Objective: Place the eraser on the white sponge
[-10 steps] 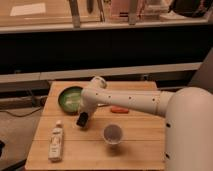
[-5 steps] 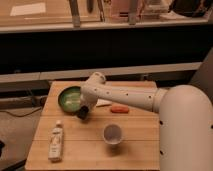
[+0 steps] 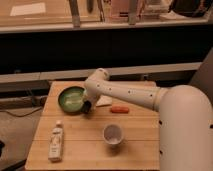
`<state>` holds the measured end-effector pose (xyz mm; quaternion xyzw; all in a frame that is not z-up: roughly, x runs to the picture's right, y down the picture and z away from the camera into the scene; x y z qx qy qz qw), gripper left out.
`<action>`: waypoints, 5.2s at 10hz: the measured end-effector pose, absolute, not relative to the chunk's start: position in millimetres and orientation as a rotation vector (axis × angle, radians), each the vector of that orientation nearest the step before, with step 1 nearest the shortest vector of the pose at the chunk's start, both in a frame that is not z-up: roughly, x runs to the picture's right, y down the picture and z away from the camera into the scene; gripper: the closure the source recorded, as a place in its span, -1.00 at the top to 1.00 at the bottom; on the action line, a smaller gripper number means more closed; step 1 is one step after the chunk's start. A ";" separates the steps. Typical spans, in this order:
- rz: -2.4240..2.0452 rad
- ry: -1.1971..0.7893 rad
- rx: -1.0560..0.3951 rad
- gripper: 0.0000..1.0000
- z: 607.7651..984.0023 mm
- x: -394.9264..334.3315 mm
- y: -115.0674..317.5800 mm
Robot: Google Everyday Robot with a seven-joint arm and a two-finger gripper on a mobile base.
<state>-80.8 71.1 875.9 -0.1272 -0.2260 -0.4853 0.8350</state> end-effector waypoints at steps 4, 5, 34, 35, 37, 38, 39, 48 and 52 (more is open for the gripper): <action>-0.981 -0.467 -0.277 -1.00 877.5 -57.5 65.6; -0.973 -0.482 -0.271 -1.00 877.1 -42.4 63.8; -0.792 -0.663 -0.355 -1.00 912.7 -7.7 28.2; -0.791 -0.666 -0.364 -1.00 914.2 -8.4 28.5; -0.791 -0.671 -0.389 -1.00 917.3 -10.7 29.6; -0.790 -0.671 -0.400 -1.00 919.1 -10.3 29.7; -0.789 -0.671 -0.409 -1.00 920.6 -9.6 30.0; -0.790 -0.687 -0.456 0.11 927.8 -14.4 33.6; -0.792 -0.672 -0.475 0.60 928.8 -13.6 34.1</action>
